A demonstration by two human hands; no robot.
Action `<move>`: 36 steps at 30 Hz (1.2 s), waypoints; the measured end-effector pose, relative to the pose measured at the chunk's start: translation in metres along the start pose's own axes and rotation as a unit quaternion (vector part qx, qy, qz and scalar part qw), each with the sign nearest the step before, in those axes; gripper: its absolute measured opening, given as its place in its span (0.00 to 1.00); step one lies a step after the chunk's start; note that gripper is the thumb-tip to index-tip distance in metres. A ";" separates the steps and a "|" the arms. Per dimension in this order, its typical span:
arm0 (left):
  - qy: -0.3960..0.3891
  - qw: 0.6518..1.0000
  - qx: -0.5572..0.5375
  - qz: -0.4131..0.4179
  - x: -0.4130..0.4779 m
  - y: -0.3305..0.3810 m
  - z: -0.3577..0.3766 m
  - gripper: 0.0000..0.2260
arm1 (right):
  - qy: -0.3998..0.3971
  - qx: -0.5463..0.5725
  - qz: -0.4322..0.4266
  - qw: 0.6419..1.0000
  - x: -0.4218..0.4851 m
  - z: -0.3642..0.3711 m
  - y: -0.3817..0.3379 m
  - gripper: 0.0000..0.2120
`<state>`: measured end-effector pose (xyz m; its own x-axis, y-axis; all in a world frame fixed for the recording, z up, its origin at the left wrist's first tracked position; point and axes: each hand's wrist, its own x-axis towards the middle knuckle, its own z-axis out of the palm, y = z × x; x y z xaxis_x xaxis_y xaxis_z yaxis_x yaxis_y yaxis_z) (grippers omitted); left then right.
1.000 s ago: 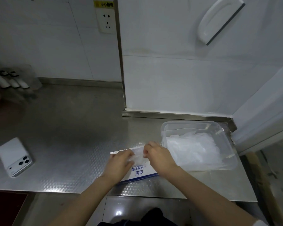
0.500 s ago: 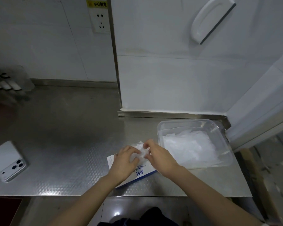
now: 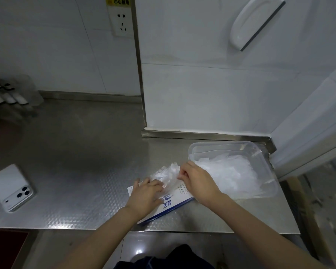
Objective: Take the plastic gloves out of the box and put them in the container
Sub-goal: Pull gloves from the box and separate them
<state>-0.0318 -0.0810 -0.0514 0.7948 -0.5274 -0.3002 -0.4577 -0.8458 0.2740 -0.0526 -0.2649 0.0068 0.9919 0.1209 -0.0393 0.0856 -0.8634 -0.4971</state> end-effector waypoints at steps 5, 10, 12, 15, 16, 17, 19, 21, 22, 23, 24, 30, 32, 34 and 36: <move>0.003 1.000 0.014 -0.015 0.002 0.003 0.003 0.21 | 0.096 0.059 0.017 0.994 0.006 -0.023 0.007 0.09; -0.003 1.000 -0.020 -0.001 0.000 0.004 0.001 0.14 | 0.213 0.127 0.005 0.969 0.018 -0.061 0.010 0.09; -0.017 1.000 -0.026 0.004 0.001 0.002 -0.001 0.14 | 0.248 0.159 0.016 0.956 0.023 -0.076 0.013 0.08; -0.056 0.997 -0.053 0.014 0.003 -0.001 -0.014 0.16 | 0.253 0.133 0.014 0.958 0.025 -0.096 0.019 0.07; -0.059 0.996 -0.071 0.008 0.005 -0.001 -0.021 0.16 | 0.240 0.109 0.009 0.965 0.024 -0.099 0.021 0.07; -0.041 0.995 -0.095 -0.001 0.007 0.000 -0.030 0.16 | 0.223 0.087 0.006 0.971 0.022 -0.101 0.023 0.07; 0.060 0.986 -0.157 -0.022 0.014 0.007 -0.049 0.13 | 0.196 0.045 0.003 0.980 0.018 -0.102 0.026 0.07; 0.162 0.958 -0.235 -0.033 0.019 0.024 -0.073 0.16 | 0.181 0.008 -0.002 0.983 0.014 -0.103 0.027 0.06; 0.178 0.947 -0.265 -0.024 0.020 0.035 -0.085 0.20 | 0.174 0.000 -0.011 0.985 0.012 -0.103 0.027 0.06; 0.171 0.943 -0.284 -0.006 0.022 0.046 -0.096 0.25 | 0.166 -0.001 -0.027 0.986 0.010 -0.104 0.026 0.06; 0.151 0.944 -0.292 0.013 0.024 0.056 -0.105 0.29 | 0.157 0.007 -0.043 0.987 0.009 -0.103 0.024 0.05; 0.164 0.906 -0.384 0.064 0.043 0.097 -0.119 0.05 | 0.177 0.220 -0.057 0.958 0.009 -0.107 0.025 0.13; 0.142 0.869 -0.471 0.051 0.045 0.100 -0.122 0.07 | 0.164 0.278 0.026 0.946 0.009 -0.108 0.036 0.30; 0.104 0.836 -0.535 0.066 0.043 0.106 -0.125 0.06 | 0.072 0.333 0.101 0.935 0.008 -0.109 0.048 0.38; 0.078 0.813 -0.572 0.079 0.042 0.112 -0.123 0.03 | -0.020 0.409 0.113 0.905 0.006 -0.107 0.058 0.36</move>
<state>-0.0006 -0.1879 0.0794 0.8436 -0.5304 -0.0845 0.0402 -0.0946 0.9947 -0.0313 -0.3663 0.0701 0.9698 0.0185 -0.2430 -0.2332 -0.2195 -0.9473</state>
